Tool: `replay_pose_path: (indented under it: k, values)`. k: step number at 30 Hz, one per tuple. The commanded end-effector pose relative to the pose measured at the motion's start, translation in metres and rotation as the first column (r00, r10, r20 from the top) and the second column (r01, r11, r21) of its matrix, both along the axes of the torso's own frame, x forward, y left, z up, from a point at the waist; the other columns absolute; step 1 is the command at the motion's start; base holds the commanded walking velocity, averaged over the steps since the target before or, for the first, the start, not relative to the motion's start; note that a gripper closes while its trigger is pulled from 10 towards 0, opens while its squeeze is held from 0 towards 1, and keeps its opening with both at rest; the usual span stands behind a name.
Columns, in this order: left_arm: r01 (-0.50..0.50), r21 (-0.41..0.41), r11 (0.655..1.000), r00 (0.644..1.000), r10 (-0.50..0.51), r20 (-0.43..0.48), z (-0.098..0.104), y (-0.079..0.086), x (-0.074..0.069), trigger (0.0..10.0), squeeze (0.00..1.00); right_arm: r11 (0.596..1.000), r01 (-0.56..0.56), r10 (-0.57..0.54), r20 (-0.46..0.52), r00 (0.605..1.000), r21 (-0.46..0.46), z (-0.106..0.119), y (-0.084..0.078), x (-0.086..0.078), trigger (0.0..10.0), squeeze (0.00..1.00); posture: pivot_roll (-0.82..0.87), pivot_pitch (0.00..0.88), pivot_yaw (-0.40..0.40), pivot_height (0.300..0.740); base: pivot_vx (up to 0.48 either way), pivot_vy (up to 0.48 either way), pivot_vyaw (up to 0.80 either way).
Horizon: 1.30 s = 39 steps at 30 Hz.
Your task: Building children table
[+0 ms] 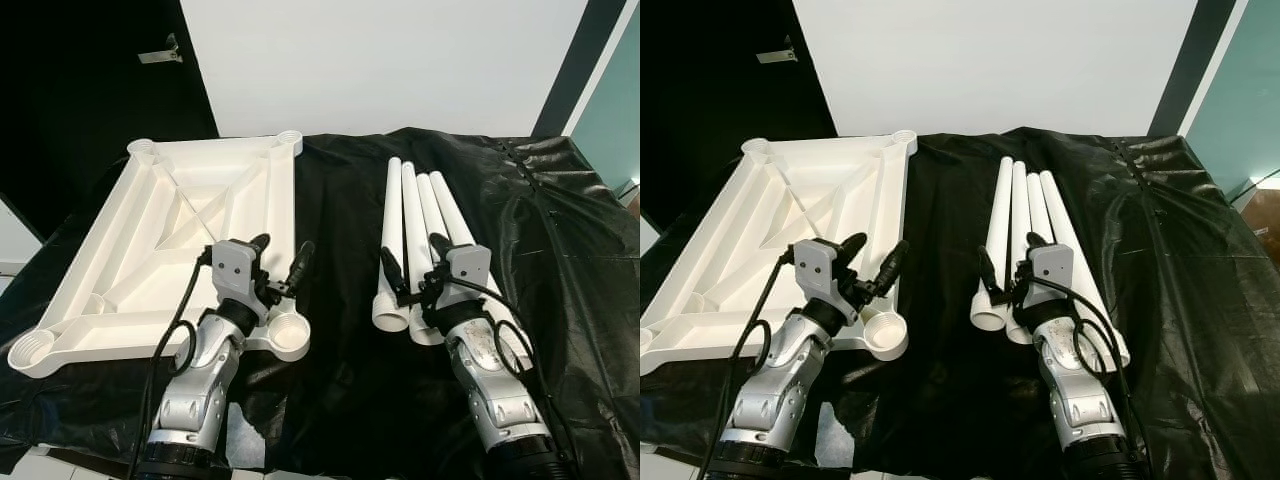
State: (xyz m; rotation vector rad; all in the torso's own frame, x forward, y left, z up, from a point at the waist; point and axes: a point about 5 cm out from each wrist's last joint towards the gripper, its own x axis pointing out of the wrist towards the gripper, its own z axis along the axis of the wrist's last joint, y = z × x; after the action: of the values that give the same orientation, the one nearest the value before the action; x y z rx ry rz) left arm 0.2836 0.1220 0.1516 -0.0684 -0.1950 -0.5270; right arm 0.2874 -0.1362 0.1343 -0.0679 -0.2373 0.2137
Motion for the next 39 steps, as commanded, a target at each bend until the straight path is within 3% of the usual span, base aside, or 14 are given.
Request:
replay_pose_path:
  k: [1,4,5,21,22,23,25,28,32,35,39]
  values:
    - [0.054,0.010,0.999,0.999,-0.054,0.002,0.001,-0.004,-0.001,10.0,0.00,1.000,0.002,-0.002,-0.006,1.000,0.001,-0.001,0.000,0.001,10.0,0.00,-0.01,0.000,0.028,0.740,0.000,0.000,0.00]
    - [0.059,0.004,0.998,0.998,-0.059,0.000,0.001,-0.004,-0.002,10.0,0.00,1.000,0.001,-0.001,-0.007,1.000,0.004,-0.001,0.000,0.001,10.0,0.00,-0.01,0.000,0.029,0.740,0.000,0.000,0.00]
    - [0.074,-0.010,0.997,0.997,-0.074,-0.004,0.002,-0.004,-0.002,10.0,1.00,1.000,-0.001,0.001,-0.008,1.000,0.008,-0.001,0.000,0.001,10.0,1.00,-0.01,0.000,0.028,0.740,0.000,0.000,0.00]
    - [0.105,0.015,0.994,0.994,-0.105,0.022,0.003,-0.005,-0.006,10.0,1.00,1.000,-0.001,0.001,-0.020,1.000,0.005,-0.001,0.000,0.000,10.0,1.00,-0.01,0.000,0.028,0.740,0.000,0.000,0.00]
    - [0.112,0.015,0.994,0.993,-0.112,0.021,0.004,-0.006,-0.006,10.0,0.00,1.000,0.000,0.000,-0.029,1.000,0.006,0.000,0.000,0.000,10.0,0.00,-0.01,0.000,0.027,0.740,0.000,0.000,0.00]
    - [0.112,0.015,0.994,0.993,-0.112,0.021,0.004,-0.006,-0.006,10.0,0.00,1.000,0.000,0.000,-0.029,1.000,0.006,0.000,0.000,0.000,10.0,0.00,-0.01,0.000,0.027,0.740,0.000,0.000,0.00]
    - [0.220,-0.010,0.976,0.975,-0.219,0.029,0.018,-0.016,-0.010,10.0,0.00,1.000,0.015,-0.014,-0.077,0.997,0.021,0.006,-0.003,0.006,10.0,0.00,-0.01,0.000,0.022,0.740,0.000,0.000,0.00]
    - [0.298,0.003,0.955,0.954,-0.298,0.046,0.027,-0.025,-0.013,10.0,0.00,1.000,0.025,-0.024,-0.100,0.995,0.005,0.010,-0.006,0.010,10.0,0.00,-0.01,0.000,0.016,0.740,0.000,0.000,0.00]
    - [0.323,0.010,0.946,0.945,-0.323,0.051,0.029,-0.029,-0.014,10.0,0.00,0.999,0.034,-0.035,-0.110,0.993,-0.012,0.011,-0.008,0.012,10.0,0.00,-0.01,0.000,0.014,0.740,0.000,0.000,0.00]
    - [0.416,0.058,0.908,0.904,-0.420,0.085,0.036,-0.046,-0.023,10.0,0.00,0.997,0.082,-0.078,-0.231,0.970,0.009,0.007,-0.017,0.018,10.0,0.00,-0.01,0.000,-0.001,0.740,0.000,0.000,0.00]
    - [0.434,0.068,0.898,0.894,-0.439,0.089,0.039,-0.049,-0.025,10.0,0.00,0.994,0.106,-0.093,-0.292,0.952,0.027,0.005,-0.020,0.018,10.0,0.00,-0.02,0.000,0.000,0.740,0.000,0.000,0.00]
